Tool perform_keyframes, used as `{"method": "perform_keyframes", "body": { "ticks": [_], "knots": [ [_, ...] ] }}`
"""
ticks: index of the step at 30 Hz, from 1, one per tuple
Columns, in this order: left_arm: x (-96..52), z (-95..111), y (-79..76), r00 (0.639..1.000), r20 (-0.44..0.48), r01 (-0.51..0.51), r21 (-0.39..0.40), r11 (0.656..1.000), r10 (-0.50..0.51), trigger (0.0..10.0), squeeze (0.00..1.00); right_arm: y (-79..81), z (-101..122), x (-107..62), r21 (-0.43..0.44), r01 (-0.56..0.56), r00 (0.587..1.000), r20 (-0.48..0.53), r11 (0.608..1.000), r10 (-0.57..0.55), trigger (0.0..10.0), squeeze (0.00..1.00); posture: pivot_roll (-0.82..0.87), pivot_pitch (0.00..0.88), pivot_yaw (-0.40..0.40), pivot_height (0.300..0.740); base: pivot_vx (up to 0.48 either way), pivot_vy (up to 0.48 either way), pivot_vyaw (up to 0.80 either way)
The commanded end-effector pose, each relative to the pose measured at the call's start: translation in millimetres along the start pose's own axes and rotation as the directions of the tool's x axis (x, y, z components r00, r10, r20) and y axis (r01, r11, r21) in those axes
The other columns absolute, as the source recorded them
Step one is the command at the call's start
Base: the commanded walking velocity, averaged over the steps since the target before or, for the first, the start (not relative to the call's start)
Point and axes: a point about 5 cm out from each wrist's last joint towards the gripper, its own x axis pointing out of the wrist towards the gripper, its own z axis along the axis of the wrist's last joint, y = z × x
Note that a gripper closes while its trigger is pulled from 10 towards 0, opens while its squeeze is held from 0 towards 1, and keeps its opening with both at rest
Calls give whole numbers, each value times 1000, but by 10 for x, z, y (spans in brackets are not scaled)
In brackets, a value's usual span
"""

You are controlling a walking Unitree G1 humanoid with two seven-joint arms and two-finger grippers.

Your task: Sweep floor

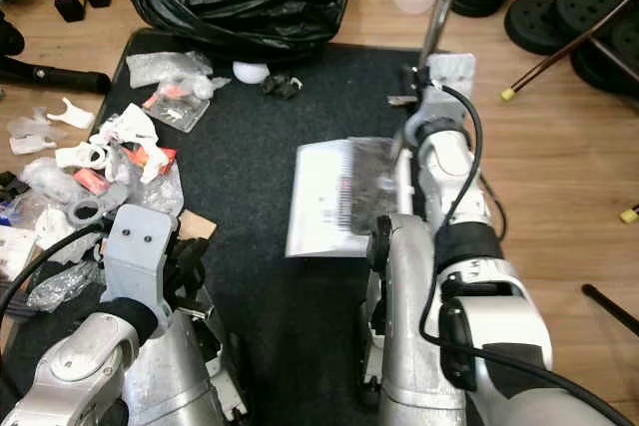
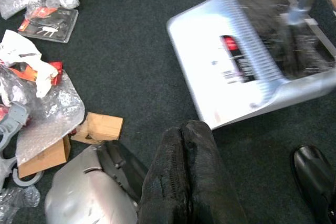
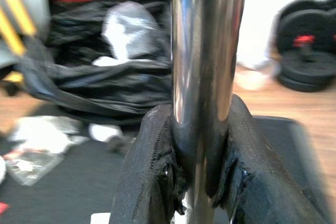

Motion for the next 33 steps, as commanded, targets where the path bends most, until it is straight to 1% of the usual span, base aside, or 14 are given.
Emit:
{"method": "perform_keyframes", "body": {
  "ticks": [1, 2, 5, 9, 12, 22, 27, 28, 29, 33],
  "knots": [
    [-39, -31, -24, 999, -27, 40, -5, 999, -40, 10000, 0, 8, 241, 44, 19, -12, 990, 142, 1000, 9, 10000, 0, 42, 449, -68, 351, 0, 0, 0],
    [-40, -26, -26, 999, -28, 41, -6, 999, -41, 10000, 0, 53, 251, 46, 7, -34, 986, 166, 999, 33, 10000, 0, 42, 448, -69, 351, 0, 0, 0],
    [-43, -16, -34, 999, -30, 43, -10, 999, -43, 10000, 0, 160, 203, 70, 13, -69, 985, 160, 998, 66, 10000, 0, 42, 447, -73, 351, 0, 0, 0],
    [-46, -13, -39, 999, -29, 44, -12, 999, -44, 10000, 0, 203, 179, 84, 11, -76, 986, 150, 997, 74, 10000, 0, 43, 447, -78, 351, 0, 0, 0],
    [-50, -4, -51, 999, -28, 44, -16, 999, -44, 10000, 0, 254, 132, 101, 29, -102, 986, 135, 994, 98, 10000, 0, 49, 441, -83, 351, 0, 0, 0],
    [-88, 21, -63, 999, -28, 46, -23, 999, -46, 10000, 0, 231, 83, 127, 51, -108, 989, 104, 993, 103, 10000, 0, 51, 460, -81, 351, 0, 0, 0],
    [-105, 38, -72, 998, -28, 52, -31, 998, -53, 10000, 0, 261, 36, 118, 27, -116, 989, 90, 993, 114, 10000, 0, 52, 474, -82, 351, 0, 0, 0],
    [-110, 42, -71, 998, -28, 53, -34, 998, -54, 10000, 0, 275, 32, 112, 17, -126, 987, 99, 992, 124, 10000, 376, 52, 477, -82, 351, 0, 0, 0],
    [-115, 45, -70, 998, -28, 54, -36, 998, -55, 10000, 0, 271, 28, 110, -1, -121, 988, 101, 993, 120, 10000, 1000, 52, 482, -82, 351, 0, 0, 0],
    [-125, 53, -70, 998, -27, 54, -41, 998, -55, 10000, 0, 234, 28, 104, 2, -107, 988, 109, 994, 106, 10000, 1000, 52, 486, -86, 351, 0, 0, 0]
  ]
}}
